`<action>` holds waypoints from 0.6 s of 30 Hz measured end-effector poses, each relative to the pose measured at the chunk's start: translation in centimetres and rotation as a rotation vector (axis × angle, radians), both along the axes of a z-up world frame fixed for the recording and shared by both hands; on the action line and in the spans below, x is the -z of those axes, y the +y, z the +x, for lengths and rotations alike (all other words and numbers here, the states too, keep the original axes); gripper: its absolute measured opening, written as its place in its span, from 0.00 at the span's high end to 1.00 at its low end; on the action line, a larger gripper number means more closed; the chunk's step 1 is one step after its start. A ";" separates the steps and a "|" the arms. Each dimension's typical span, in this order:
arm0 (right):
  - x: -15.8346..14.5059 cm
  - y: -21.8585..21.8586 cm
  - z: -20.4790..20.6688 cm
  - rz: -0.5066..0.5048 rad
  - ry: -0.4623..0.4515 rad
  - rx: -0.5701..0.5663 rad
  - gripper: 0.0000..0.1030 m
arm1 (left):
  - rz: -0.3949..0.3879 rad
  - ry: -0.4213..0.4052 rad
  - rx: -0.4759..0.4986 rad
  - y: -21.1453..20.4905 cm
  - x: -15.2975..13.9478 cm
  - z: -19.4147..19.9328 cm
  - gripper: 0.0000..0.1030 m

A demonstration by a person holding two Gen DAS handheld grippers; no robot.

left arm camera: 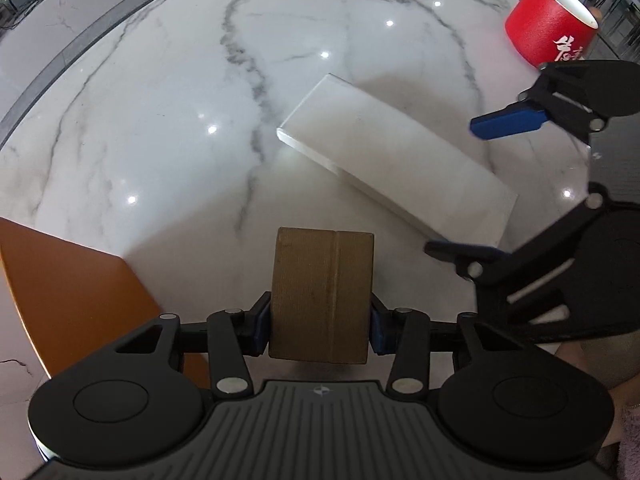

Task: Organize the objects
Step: 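Grasp the small brown box with the left tool while the right tool grasps the white box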

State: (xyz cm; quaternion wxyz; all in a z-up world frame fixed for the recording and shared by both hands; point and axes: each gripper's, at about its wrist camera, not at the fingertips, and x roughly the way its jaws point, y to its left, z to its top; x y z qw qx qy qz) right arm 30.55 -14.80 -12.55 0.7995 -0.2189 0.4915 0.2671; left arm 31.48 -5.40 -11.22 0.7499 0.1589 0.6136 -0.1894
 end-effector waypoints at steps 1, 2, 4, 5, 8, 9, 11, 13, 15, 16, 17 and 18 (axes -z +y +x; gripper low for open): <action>0.2 0.2 0.6 -0.001 0.006 -0.008 0.23 | -0.013 0.008 -0.005 0.2 -0.1 0.1 0.49; 0.4 0.4 1.0 0.001 0.012 -0.009 0.25 | -0.015 0.008 -0.009 0.4 -0.1 0.2 0.49; 0.5 0.5 1.6 0.013 0.017 -0.012 0.26 | -0.003 -0.012 -0.016 0.7 -0.3 0.3 0.49; 0.1 0.2 2.0 0.023 0.014 -0.007 0.26 | -0.003 -0.020 -0.018 0.8 -0.4 0.3 0.49; 0.2 -0.3 3.6 0.078 0.021 0.031 0.25 | -0.016 -0.035 -0.034 1.0 -0.8 0.5 0.49; 0.4 -0.3 4.0 0.098 0.028 0.047 0.25 | -0.019 -0.043 -0.037 1.1 -1.0 0.5 0.49; 0.7 -0.1 4.8 0.126 0.040 0.075 0.25 | -0.025 -0.052 -0.042 1.2 -1.3 0.5 0.49; 1.0 0.1 5.3 0.148 0.059 0.093 0.27 | -0.037 -0.061 -0.049 1.4 -1.9 0.5 0.49; 0.9 0.2 5.2 0.152 0.051 0.107 0.33 | -0.048 -0.071 -0.053 1.6 -2.4 0.2 0.49; 0.8 0.2 5.1 0.154 0.050 0.106 0.39 | -0.058 -0.076 -0.056 1.4 -2.6 0.2 0.49; 0.8 0.2 5.0 0.153 0.055 0.111 0.39 | -0.069 -0.079 -0.057 1.3 -2.8 0.1 0.49; 0.7 0.2 4.8 0.150 0.058 0.115 0.39 | -0.079 -0.084 -0.056 1.2 -3.0 0.1 0.49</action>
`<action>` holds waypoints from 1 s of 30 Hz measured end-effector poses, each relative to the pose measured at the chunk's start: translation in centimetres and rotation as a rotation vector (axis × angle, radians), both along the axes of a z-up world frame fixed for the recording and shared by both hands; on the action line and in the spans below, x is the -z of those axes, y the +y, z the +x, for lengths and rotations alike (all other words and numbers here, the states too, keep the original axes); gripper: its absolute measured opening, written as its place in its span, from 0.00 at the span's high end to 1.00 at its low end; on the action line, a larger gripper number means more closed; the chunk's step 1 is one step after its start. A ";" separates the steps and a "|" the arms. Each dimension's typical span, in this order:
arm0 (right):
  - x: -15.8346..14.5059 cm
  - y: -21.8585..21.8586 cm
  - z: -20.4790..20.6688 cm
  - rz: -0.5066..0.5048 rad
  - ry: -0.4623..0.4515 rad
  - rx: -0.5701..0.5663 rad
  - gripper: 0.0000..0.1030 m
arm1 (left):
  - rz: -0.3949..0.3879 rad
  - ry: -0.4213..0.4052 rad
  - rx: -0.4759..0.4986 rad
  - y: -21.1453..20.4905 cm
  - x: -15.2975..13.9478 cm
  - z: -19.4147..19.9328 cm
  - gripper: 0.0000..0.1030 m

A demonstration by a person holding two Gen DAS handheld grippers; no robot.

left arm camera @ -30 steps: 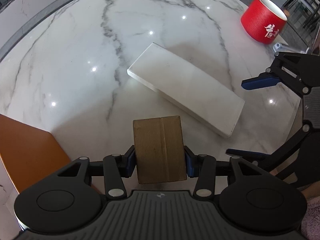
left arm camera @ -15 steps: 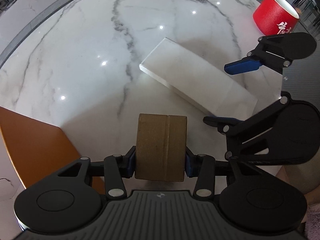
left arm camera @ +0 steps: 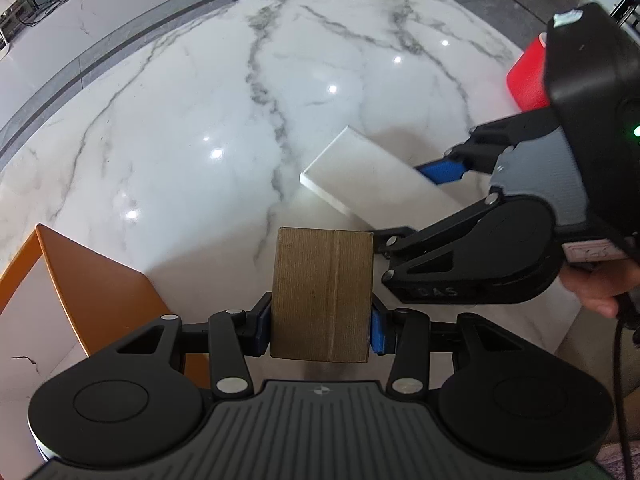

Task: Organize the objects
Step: 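Carry the brown box and white box over the orange box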

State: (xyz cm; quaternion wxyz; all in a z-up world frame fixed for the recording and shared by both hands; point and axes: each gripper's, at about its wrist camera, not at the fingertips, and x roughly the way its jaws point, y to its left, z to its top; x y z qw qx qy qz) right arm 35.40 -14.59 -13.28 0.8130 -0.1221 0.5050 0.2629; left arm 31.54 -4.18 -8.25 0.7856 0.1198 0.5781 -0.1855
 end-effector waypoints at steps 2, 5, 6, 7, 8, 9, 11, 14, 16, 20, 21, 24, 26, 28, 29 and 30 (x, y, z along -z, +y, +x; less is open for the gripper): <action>0.0 -0.2 -0.5 -0.010 0.003 -0.001 0.39 | -0.014 -0.005 0.004 0.0 -0.4 -0.3 0.49; -0.1 -0.6 -1.6 -0.033 0.002 -0.010 0.39 | -0.045 -0.006 0.001 0.2 -1.0 -0.8 0.49; -0.1 -0.8 -2.0 -0.043 0.001 -0.011 0.39 | -0.056 -0.007 0.001 0.2 -1.3 -1.1 0.49; -0.1 -1.0 -2.5 -0.052 -0.001 -0.012 0.39 | -0.066 -0.008 -0.001 0.3 -1.5 -1.3 0.49; -0.1 -1.2 -3.1 -0.061 -0.003 -0.012 0.39 | -0.077 -0.010 -0.003 0.4 -1.8 -1.7 0.49; -0.1 -1.4 -3.6 -0.069 -0.004 -0.010 0.39 | -0.088 -0.013 -0.006 0.5 -2.1 -2.0 0.49; -0.2 -1.7 -4.6 -0.081 -0.012 -0.001 0.39 | -0.108 -0.018 -0.010 0.7 -2.7 -2.6 0.49; -0.7 -2.3 -6.2 -0.086 -0.032 0.002 0.40 | -0.134 -0.027 -0.011 0.8 -3.7 -3.3 0.49; -1.2 -2.6 -7.1 -0.088 -0.045 0.005 0.40 | -0.149 -0.034 -0.010 1.1 -4.6 -3.9 0.49; -3.0 -2.7 -8.9 -0.080 -0.080 0.005 0.40 | -0.185 -0.056 -0.017 2.0 -6.6 -5.2 0.49; -3.5 -2.6 -9.3 -0.076 -0.090 0.004 0.40 | -0.191 -0.062 -0.017 2.2 -7.1 -5.6 0.49; -5.4 -2.3 -10.8 -0.062 -0.133 -0.007 0.40 | -0.198 -0.085 -0.021 3.2 -8.7 -6.8 0.49; -6.9 -2.0 -11.8 -0.047 -0.164 -0.014 0.40 | -0.198 -0.101 -0.029 4.1 -9.8 -7.7 0.49; -8.4 -1.5 -12.8 -0.031 -0.201 -0.030 0.40 | -0.198 -0.116 -0.042 5.3 -10.7 -8.6 0.49; -9.2 -1.0 -13.4 -0.021 -0.221 -0.044 0.40 | -0.195 -0.124 -0.049 5.9 -11.2 -9.0 0.49; -9.9 -0.6 -13.9 -0.012 -0.239 -0.059 0.40 | -0.188 -0.134 -0.057 6.6 -11.7 -9.4 0.49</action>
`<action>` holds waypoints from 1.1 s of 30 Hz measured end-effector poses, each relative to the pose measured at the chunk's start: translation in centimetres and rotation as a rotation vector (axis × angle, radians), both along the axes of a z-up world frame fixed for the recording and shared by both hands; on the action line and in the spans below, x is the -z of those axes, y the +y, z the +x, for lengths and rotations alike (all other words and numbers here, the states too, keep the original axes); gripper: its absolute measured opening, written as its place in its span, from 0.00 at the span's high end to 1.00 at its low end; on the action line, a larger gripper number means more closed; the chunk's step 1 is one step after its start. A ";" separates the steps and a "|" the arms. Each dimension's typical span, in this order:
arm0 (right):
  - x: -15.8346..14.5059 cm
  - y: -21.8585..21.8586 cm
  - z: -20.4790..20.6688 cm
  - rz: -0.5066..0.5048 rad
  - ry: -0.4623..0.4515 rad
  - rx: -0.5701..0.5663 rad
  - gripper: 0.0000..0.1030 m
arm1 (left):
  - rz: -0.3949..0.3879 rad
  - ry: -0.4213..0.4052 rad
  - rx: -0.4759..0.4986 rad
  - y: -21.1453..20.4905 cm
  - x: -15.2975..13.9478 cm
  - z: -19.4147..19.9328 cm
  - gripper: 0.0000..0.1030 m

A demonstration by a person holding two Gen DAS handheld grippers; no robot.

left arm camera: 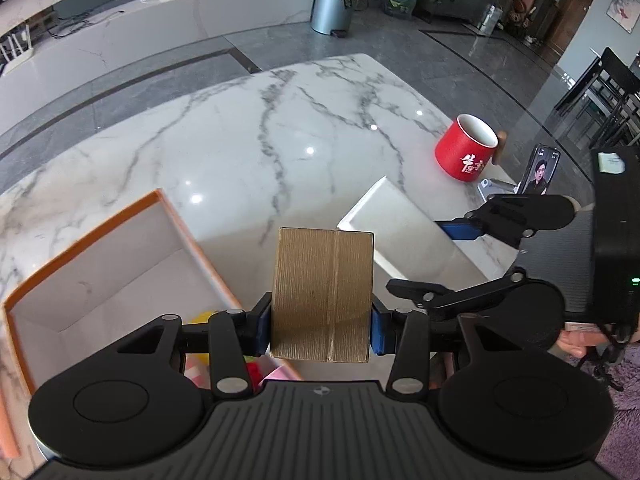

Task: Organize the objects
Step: 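Carry the brown box and white box over the orange box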

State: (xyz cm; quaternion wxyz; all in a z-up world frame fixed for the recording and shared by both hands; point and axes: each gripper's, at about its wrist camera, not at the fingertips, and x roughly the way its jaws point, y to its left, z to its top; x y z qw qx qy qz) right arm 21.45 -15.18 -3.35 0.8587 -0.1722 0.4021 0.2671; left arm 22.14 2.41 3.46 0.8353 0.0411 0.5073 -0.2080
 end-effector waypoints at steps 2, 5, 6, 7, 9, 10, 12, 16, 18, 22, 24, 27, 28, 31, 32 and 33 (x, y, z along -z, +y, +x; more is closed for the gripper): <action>-1.6 1.3 -1.1 0.012 -0.041 -0.036 0.40 | 0.016 -0.016 -0.022 1.4 -0.7 -0.7 0.49; -3.4 3.7 -3.0 0.001 -0.123 -0.092 0.40 | 0.042 -0.030 -0.070 3.9 -1.2 -1.5 0.49; -3.9 4.6 -3.6 -0.005 -0.152 -0.112 0.40 | 0.050 -0.033 -0.086 4.7 -1.2 -1.7 0.49; -4.3 5.6 -4.1 -0.006 -0.174 -0.136 0.40 | 0.060 -0.034 -0.104 5.6 -1.2 -1.9 0.49; -4.9 7.4 -4.9 -0.005 -0.200 -0.185 0.40 | 0.075 -0.035 -0.143 7.3 -1.1 -2.2 0.49; -5.0 8.4 -5.3 -0.009 -0.213 -0.212 0.40 | 0.079 -0.033 -0.161 8.1 -1.0 -2.3 0.49; -5.0 10.5 -6.0 -0.028 -0.247 -0.273 0.40 | 0.079 -0.032 -0.190 9.5 -0.7 -2.4 0.49; -4.5 14.2 -6.8 -0.078 -0.288 -0.386 0.40 | 0.094 -0.026 -0.233 11.9 0.1 -2.4 0.49; -3.8 15.8 -6.9 -0.114 -0.311 -0.444 0.40 | 0.102 -0.020 -0.251 13.1 0.6 -2.4 0.49; -2.2 18.4 -6.4 -0.215 -0.366 -0.543 0.40 | 0.123 -0.009 -0.258 14.5 1.7 -2.0 0.49; -1.8 19.0 -5.5 -0.244 -0.368 -0.592 0.40 | 0.113 -0.004 -0.260 15.3 2.1 -1.8 0.49; -1.3 20.0 -3.9 -0.304 -0.357 -0.668 0.40 | 0.106 -0.002 -0.257 15.9 2.7 -1.2 0.49; -1.0 20.4 -3.4 -0.337 -0.368 -0.692 0.40 | 0.106 -0.002 -0.253 16.0 2.9 -1.0 0.49; -0.3 21.2 -2.5 -0.397 -0.385 -0.772 0.40 | 0.128 0.002 -0.236 16.1 3.7 -0.5 0.49; -0.3 21.5 -2.1 -0.403 -0.375 -0.792 0.40 | 0.129 0.004 -0.230 16.2 3.9 -0.4 0.49; -0.2 21.9 -1.6 -0.409 -0.366 -0.812 0.40 | 0.127 0.009 -0.230 16.4 4.1 -0.3 0.49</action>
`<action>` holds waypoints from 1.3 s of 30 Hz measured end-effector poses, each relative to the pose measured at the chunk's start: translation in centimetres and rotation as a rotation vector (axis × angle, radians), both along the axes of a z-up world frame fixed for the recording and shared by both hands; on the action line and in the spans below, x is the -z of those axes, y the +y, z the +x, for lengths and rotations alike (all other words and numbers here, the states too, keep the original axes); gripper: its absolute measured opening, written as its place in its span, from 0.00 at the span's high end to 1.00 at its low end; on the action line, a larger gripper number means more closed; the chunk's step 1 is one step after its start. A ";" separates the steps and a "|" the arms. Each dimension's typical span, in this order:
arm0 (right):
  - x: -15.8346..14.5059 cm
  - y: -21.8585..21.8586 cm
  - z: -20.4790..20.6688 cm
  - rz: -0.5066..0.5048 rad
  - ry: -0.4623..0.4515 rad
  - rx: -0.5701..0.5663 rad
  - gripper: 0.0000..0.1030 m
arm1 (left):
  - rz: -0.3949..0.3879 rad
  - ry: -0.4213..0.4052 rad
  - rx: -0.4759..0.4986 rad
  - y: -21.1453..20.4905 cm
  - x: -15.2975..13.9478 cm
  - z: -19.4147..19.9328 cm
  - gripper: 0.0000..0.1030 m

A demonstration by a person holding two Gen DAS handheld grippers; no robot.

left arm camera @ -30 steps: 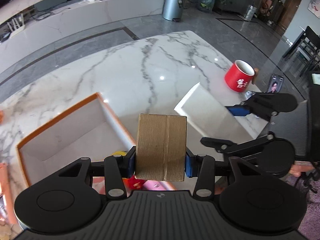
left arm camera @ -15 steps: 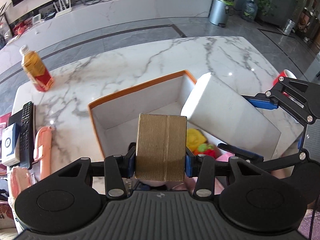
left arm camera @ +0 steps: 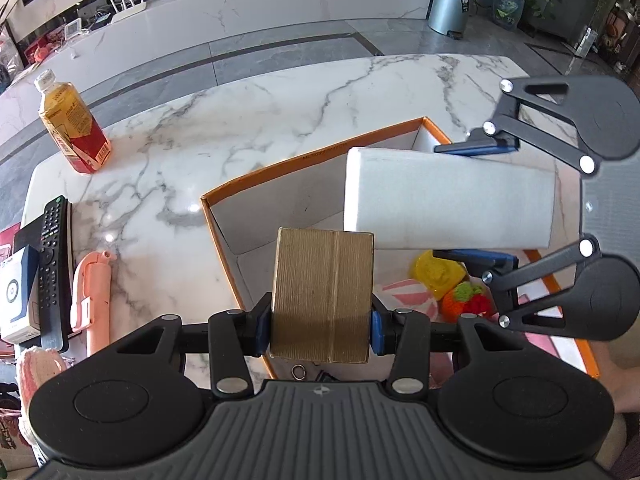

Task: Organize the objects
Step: 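Carry the brown box and white box over the orange box, then lower both boxes into the orange box and open both tools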

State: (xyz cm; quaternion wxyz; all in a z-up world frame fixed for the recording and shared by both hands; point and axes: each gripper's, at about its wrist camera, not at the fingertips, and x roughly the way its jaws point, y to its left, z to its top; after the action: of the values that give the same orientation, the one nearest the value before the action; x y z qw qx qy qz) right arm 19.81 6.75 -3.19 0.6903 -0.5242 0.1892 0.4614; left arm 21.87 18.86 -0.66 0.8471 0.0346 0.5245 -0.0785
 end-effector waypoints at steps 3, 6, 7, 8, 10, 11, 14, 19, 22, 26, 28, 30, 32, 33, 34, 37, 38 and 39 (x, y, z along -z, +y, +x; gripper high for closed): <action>0.6 1.0 0.5 -0.045 -0.005 -0.053 0.40 | -0.003 -0.004 -0.009 0.8 0.1 0.0 0.49; 1.3 2.2 1.1 -0.079 0.008 -0.093 0.40 | -0.030 -0.031 -0.011 1.7 -0.4 -0.3 0.49; 1.6 2.2 1.3 -0.084 0.019 -0.106 0.40 | -0.045 -0.034 -0.014 2.0 -0.5 -0.3 0.49; 2.0 2.6 1.5 -0.093 0.026 -0.118 0.40 | -0.053 -0.036 -0.017 2.2 -0.6 -0.2 0.49; 2.9 3.0 1.6 -0.119 0.030 -0.143 0.40 | -0.048 -0.039 -0.015 2.0 -0.5 0.0 0.49; 3.4 3.2 1.7 -0.135 0.031 -0.157 0.40 | -0.038 -0.040 -0.010 1.9 -0.4 0.2 0.49; 4.7 3.6 1.9 -0.178 0.043 -0.195 0.40 | -0.020 -0.047 0.007 1.5 0.0 0.8 0.49; 6.4 3.9 2.4 -0.248 0.024 -0.251 0.40 | -0.015 -0.038 0.004 1.5 0.8 1.8 0.49; 6.9 3.9 2.5 -0.272 0.013 -0.278 0.40 | -0.010 -0.037 0.001 1.7 1.1 2.2 0.49; 7.6 3.9 2.7 -0.297 0.015 -0.265 0.40 | -0.001 -0.033 0.003 1.6 1.4 2.6 0.49; 7.5 3.7 2.8 -0.292 0.012 -0.254 0.40 | 0.014 -0.033 0.007 1.4 1.6 2.8 0.49; 7.3 3.3 2.7 -0.282 -0.001 -0.241 0.38 | 0.022 -0.030 0.007 1.3 1.8 3.0 0.49; 7.1 3.0 2.6 -0.280 -0.011 -0.230 0.38 | 0.029 -0.024 0.001 1.2 2.0 3.3 0.49; 7.0 2.8 2.6 -0.285 -0.011 -0.225 0.39 | 0.035 -0.017 -0.010 1.2 2.1 3.4 0.49; 6.9 2.6 2.6 -0.290 -0.002 -0.214 0.42 | 0.037 -0.011 -0.022 1.2 2.2 3.5 0.49; 6.4 2.4 3.0 -0.278 0.067 -0.122 0.56 | 0.053 0.008 -0.072 0.9 2.4 3.9 0.49; 6.3 2.5 3.0 -0.270 0.085 -0.084 0.57 | 0.062 0.012 -0.092 0.7 2.4 4.0 0.49; 6.3 2.4 3.0 -0.261 0.101 -0.047 0.60 | 0.072 0.020 -0.111 0.5 2.4 4.2 0.49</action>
State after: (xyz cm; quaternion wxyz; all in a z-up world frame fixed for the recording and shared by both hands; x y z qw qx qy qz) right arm 22.81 9.19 -9.44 0.5949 -0.5900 0.2696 0.4748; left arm 26.10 19.36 -3.08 0.8431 0.0350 0.5365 -0.0130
